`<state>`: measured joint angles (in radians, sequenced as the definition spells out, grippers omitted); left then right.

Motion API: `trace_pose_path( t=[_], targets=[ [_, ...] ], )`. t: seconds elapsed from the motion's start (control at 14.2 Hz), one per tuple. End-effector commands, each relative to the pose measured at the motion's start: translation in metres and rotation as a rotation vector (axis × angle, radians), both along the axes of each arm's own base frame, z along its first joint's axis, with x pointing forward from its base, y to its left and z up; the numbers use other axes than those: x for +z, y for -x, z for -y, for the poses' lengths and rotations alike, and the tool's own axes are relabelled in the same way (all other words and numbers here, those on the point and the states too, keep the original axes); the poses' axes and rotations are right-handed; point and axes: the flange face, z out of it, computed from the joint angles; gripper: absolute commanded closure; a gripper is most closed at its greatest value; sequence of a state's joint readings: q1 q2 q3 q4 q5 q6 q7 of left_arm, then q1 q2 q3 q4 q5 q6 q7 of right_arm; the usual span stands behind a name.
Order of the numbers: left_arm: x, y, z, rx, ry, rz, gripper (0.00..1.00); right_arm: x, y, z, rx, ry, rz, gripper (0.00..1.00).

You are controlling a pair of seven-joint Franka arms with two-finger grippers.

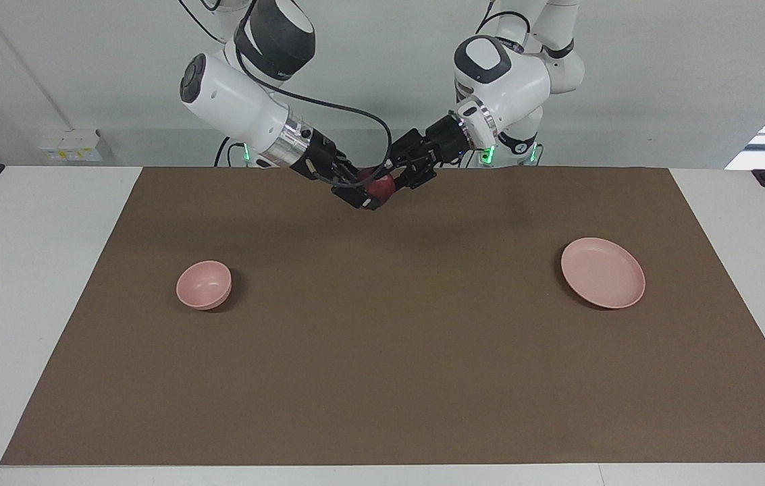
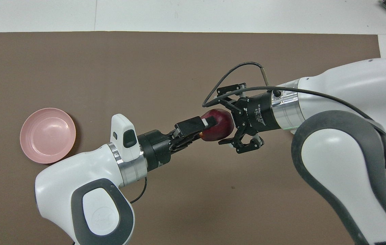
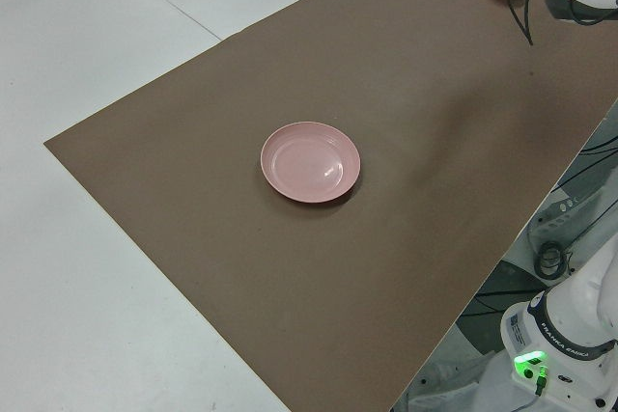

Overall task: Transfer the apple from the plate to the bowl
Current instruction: 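Close the right gripper on the apple and open the left gripper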

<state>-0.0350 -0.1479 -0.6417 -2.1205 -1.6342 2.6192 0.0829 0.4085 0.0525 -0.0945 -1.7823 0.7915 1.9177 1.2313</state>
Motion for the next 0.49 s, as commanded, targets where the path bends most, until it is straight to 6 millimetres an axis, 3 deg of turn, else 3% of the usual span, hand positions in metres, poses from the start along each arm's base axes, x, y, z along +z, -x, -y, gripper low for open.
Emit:
trace_pose_path(
  t=[0.0,0.14,0.21,0.35,0.42],
  targets=[
    [0.0073,0.0036,0.0005,0.023,0.015,-0.001,1.00,-0.0032,0.0015,-0.0025,-0.005,-0.017,-0.013,0.00],
    [0.0087,0.0036,-0.0002,0.026,0.017,-0.002,1.00,-0.0052,0.0034,-0.0019,0.009,-0.008,-0.012,0.00],
    [0.0087,0.0037,0.0000,0.025,0.017,-0.003,1.00,-0.0057,0.0044,-0.0024,0.025,-0.009,-0.009,0.14],
    [0.0088,0.0037,0.0000,0.027,0.018,-0.007,1.00,-0.0072,0.0057,-0.0020,0.045,-0.009,-0.017,0.95],
    [0.0088,0.0037,0.0000,0.027,0.018,-0.007,1.00,-0.0078,0.0052,0.0016,0.044,-0.009,-0.025,1.00]
  ],
)
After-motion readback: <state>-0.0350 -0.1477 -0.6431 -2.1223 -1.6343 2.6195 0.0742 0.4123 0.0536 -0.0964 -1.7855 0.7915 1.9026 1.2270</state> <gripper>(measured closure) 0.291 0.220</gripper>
